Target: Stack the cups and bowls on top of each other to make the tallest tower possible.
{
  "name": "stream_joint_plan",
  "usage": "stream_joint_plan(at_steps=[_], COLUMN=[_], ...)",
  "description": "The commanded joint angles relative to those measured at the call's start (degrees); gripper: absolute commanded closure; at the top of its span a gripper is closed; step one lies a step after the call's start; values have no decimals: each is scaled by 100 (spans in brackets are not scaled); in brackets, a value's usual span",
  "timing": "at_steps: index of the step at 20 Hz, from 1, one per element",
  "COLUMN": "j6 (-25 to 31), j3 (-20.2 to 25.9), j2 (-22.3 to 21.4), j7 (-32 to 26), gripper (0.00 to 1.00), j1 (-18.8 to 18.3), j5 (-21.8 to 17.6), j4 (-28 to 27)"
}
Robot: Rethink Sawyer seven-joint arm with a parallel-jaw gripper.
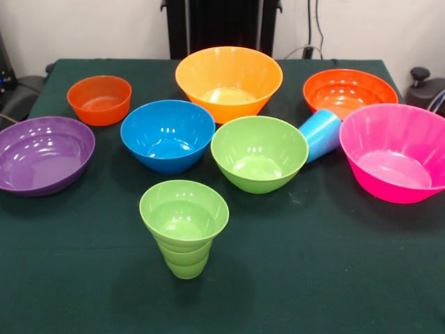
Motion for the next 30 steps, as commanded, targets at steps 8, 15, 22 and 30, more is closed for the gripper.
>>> stream_joint_plan(at_steps=[8,15,22,30], j6=[388,-677,-1727,-2553], j3=[-246,-495,-674,-1237], j2=[284,707,953,1382], j7=[60,173,203,605], gripper=[0,0,0,0], j1=[-9,-440,-1166,-1438], j5=[-564,-1111,-1932,-3048], j4=[-257,377,1281,1699])
